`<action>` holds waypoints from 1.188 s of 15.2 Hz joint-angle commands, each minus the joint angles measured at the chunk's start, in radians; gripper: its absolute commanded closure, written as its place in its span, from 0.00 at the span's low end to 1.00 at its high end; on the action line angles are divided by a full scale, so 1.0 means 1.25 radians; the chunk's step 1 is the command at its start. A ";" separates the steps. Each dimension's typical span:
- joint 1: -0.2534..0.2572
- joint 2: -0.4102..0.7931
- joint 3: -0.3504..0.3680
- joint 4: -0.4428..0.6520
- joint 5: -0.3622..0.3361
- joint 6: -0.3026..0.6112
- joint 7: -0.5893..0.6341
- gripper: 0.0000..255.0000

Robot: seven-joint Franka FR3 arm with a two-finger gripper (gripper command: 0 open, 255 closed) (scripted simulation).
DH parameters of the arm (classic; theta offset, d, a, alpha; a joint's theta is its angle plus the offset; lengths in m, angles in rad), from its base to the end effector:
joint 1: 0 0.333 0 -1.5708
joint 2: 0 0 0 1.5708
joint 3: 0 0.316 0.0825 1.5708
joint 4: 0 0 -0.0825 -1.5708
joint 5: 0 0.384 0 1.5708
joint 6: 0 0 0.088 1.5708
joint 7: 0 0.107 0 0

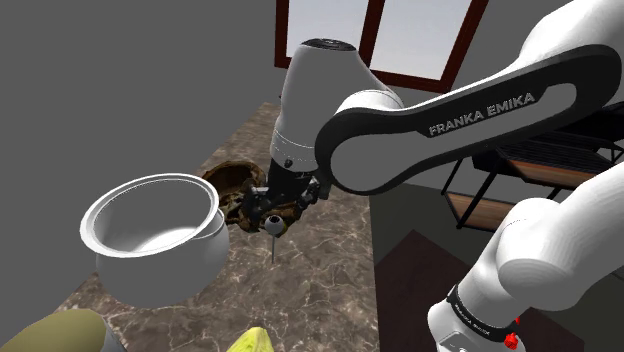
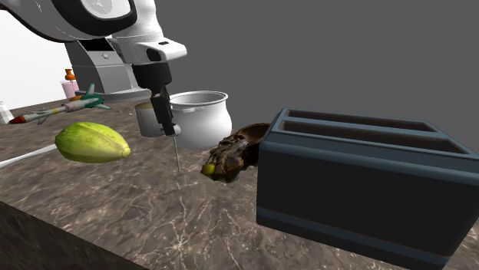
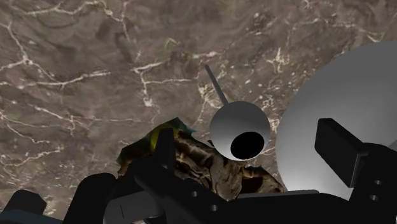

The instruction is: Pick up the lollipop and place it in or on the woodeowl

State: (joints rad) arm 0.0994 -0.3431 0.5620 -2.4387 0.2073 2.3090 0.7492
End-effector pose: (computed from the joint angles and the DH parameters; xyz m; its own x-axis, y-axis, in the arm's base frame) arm 0.3572 0.2894 0.4268 0.9645 -0.2296 0.1307 -0.2154 -0.9698 -0.1141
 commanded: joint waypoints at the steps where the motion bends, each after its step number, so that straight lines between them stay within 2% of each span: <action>1: -0.004 0.021 0.009 -0.012 -0.007 0.033 0.006 0.00; 9: -0.004 0.021 0.009 -0.012 -0.007 0.033 0.006 0.00; 10: -0.004 0.021 0.009 -0.012 -0.007 0.033 0.006 1.00; 18: -0.004 0.021 0.009 -0.012 -0.007 0.033 0.006 1.00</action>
State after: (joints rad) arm 0.0939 -0.3167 0.5731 -2.4537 0.1985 2.3499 0.7569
